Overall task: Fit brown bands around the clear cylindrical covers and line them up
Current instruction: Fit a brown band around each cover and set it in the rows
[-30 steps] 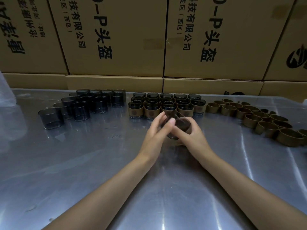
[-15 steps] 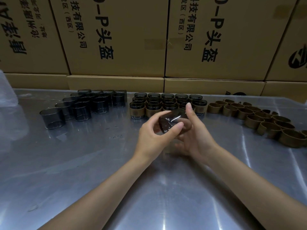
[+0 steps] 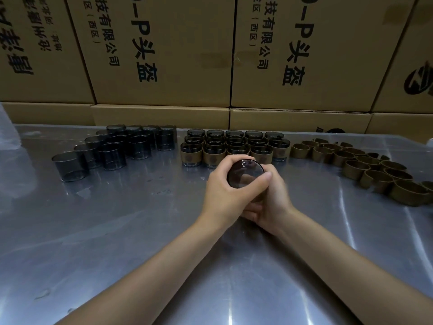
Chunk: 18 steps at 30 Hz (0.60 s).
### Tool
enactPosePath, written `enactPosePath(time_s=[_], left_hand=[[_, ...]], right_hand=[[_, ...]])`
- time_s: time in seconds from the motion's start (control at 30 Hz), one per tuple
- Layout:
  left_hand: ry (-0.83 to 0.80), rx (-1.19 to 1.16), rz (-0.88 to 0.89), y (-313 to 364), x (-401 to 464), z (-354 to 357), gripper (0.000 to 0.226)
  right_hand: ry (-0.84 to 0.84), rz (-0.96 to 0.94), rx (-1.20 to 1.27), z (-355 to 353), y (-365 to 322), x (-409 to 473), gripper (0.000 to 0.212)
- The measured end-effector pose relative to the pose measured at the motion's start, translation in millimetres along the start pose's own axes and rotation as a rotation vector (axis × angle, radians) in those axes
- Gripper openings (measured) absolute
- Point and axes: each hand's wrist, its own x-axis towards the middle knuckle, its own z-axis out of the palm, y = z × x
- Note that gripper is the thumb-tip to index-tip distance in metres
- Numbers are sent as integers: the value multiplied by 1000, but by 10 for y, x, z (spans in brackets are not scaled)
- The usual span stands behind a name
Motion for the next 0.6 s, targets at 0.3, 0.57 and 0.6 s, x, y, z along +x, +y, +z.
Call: enactPosePath(time_s=[0.3,0.57,0.6], left_hand=[[67,-211,-293,106,58,-80,25],[-398,-371,-310,44,169,-266,43],[-438,-361,-286,31,175,-278,43]], right_hand=[[-121,46,-41,-41,-18,-11,43],[-330,231,102,-212,-145,-34,46],[-344,245,113,-219,-146,-35,46]])
